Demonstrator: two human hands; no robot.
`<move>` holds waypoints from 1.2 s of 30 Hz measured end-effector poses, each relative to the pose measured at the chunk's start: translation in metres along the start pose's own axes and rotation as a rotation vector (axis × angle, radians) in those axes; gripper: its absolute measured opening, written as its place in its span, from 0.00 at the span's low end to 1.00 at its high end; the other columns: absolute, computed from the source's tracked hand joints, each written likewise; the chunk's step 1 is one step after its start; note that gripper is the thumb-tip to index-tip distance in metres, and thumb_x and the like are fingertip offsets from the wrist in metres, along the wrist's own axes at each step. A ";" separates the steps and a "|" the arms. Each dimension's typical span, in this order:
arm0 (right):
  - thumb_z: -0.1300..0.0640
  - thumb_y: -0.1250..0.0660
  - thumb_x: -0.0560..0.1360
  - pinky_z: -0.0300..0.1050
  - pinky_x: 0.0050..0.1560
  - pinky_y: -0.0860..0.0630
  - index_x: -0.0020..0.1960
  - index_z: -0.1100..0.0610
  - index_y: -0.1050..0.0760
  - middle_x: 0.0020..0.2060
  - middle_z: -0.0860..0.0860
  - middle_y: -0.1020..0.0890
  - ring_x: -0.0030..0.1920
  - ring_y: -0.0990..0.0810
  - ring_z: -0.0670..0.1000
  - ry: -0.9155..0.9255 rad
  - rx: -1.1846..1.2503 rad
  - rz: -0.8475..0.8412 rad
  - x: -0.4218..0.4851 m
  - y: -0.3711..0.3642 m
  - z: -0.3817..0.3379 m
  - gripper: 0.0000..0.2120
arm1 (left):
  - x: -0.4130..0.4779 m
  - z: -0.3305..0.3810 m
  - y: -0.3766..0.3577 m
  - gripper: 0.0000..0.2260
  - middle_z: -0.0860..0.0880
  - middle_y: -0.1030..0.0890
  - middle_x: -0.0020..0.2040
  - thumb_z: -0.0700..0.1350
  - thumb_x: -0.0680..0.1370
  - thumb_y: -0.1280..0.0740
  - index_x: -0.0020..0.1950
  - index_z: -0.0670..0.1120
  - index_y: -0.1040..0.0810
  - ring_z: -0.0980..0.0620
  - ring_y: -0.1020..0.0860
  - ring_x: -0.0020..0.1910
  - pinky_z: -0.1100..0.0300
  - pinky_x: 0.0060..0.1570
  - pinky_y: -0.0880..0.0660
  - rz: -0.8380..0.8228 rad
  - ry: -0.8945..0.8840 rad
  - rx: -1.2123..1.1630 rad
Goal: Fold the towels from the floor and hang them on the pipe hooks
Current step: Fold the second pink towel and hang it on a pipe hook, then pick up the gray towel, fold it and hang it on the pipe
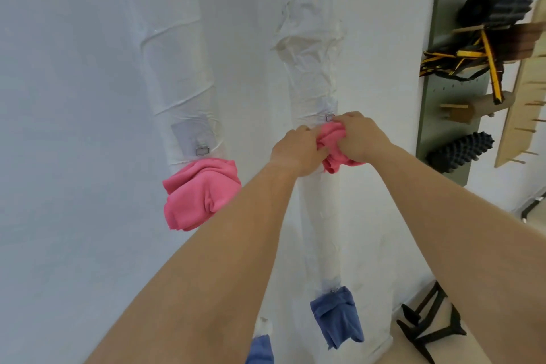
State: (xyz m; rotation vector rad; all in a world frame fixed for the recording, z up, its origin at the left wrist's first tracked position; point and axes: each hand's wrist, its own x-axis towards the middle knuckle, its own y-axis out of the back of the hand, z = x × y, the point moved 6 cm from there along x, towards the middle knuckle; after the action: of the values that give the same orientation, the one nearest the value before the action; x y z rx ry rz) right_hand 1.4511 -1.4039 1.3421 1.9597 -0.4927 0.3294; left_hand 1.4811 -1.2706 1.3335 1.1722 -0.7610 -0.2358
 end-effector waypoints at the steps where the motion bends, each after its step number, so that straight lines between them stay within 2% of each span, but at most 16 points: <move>1: 0.54 0.38 0.74 0.54 0.58 0.23 0.71 0.47 0.30 0.68 0.53 0.28 0.64 0.25 0.59 -0.008 -0.021 0.022 -0.007 0.006 -0.011 0.25 | -0.011 -0.003 0.012 0.19 0.48 0.24 0.60 0.59 0.79 0.41 0.69 0.57 0.29 0.44 0.24 0.59 0.48 0.53 0.24 0.009 0.005 0.023; 4: 0.54 0.39 0.76 0.56 0.63 0.27 0.74 0.51 0.34 0.70 0.55 0.30 0.67 0.29 0.60 -0.015 -0.055 0.024 -0.030 0.016 -0.047 0.26 | -0.048 -0.018 0.050 0.23 0.45 0.28 0.69 0.57 0.81 0.40 0.74 0.50 0.32 0.43 0.29 0.67 0.48 0.62 0.28 0.028 0.045 0.096; 7: 0.52 0.35 0.76 0.55 0.64 0.27 0.73 0.50 0.32 0.69 0.55 0.29 0.66 0.27 0.60 0.000 -0.084 -0.009 -0.059 0.018 -0.098 0.25 | -0.101 -0.040 0.090 0.25 0.46 0.31 0.73 0.57 0.80 0.40 0.76 0.51 0.34 0.44 0.32 0.71 0.46 0.68 0.32 0.054 0.096 0.109; 12: 0.53 0.35 0.76 0.52 0.63 0.28 0.70 0.51 0.28 0.67 0.57 0.28 0.65 0.26 0.61 0.162 -0.073 -0.045 -0.126 -0.007 -0.230 0.22 | -0.231 -0.113 0.156 0.21 0.49 0.27 0.68 0.56 0.79 0.38 0.72 0.52 0.29 0.47 0.27 0.66 0.49 0.62 0.27 0.086 0.230 0.110; 15: 0.54 0.37 0.77 0.50 0.59 0.24 0.70 0.50 0.29 0.64 0.54 0.26 0.62 0.24 0.58 0.250 -0.011 -0.121 -0.180 -0.043 -0.322 0.21 | -0.327 -0.166 0.191 0.23 0.49 0.27 0.68 0.57 0.80 0.38 0.73 0.52 0.31 0.48 0.27 0.67 0.50 0.62 0.27 0.103 0.346 0.168; 18: 0.52 0.38 0.78 0.54 0.63 0.27 0.72 0.51 0.32 0.68 0.53 0.30 0.67 0.29 0.58 0.419 -0.056 -0.181 -0.239 -0.087 -0.414 0.22 | -0.428 -0.219 0.222 0.23 0.51 0.28 0.69 0.58 0.80 0.39 0.73 0.52 0.32 0.49 0.26 0.65 0.49 0.60 0.26 0.102 0.475 0.205; 22: 0.52 0.39 0.80 0.54 0.60 0.28 0.74 0.51 0.34 0.71 0.53 0.33 0.68 0.31 0.56 0.574 -0.073 -0.288 -0.325 -0.146 -0.520 0.22 | -0.563 -0.273 0.256 0.24 0.50 0.28 0.69 0.58 0.80 0.39 0.74 0.51 0.32 0.48 0.25 0.63 0.49 0.58 0.25 0.092 0.646 0.263; 29: 0.51 0.39 0.78 0.56 0.58 0.25 0.72 0.52 0.33 0.66 0.55 0.29 0.65 0.29 0.59 0.862 -0.076 -0.500 -0.493 -0.250 -0.661 0.23 | -0.792 -0.327 0.273 0.23 0.44 0.25 0.64 0.56 0.78 0.37 0.69 0.47 0.27 0.43 0.25 0.62 0.47 0.59 0.25 0.063 0.914 0.274; 36: 0.51 0.39 0.77 0.57 0.61 0.26 0.72 0.52 0.32 0.67 0.55 0.30 0.67 0.30 0.59 1.161 -0.058 -0.796 -0.678 -0.355 -0.731 0.23 | -1.022 -0.326 0.234 0.23 0.44 0.26 0.66 0.56 0.79 0.37 0.70 0.47 0.28 0.42 0.26 0.64 0.47 0.60 0.27 0.016 1.341 0.213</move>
State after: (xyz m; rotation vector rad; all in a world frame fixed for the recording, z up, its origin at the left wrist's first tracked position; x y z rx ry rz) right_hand 1.0180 -0.4771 1.0705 1.4291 0.9738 0.8073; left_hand 0.8942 -0.3833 1.0617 1.2172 0.4020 0.6321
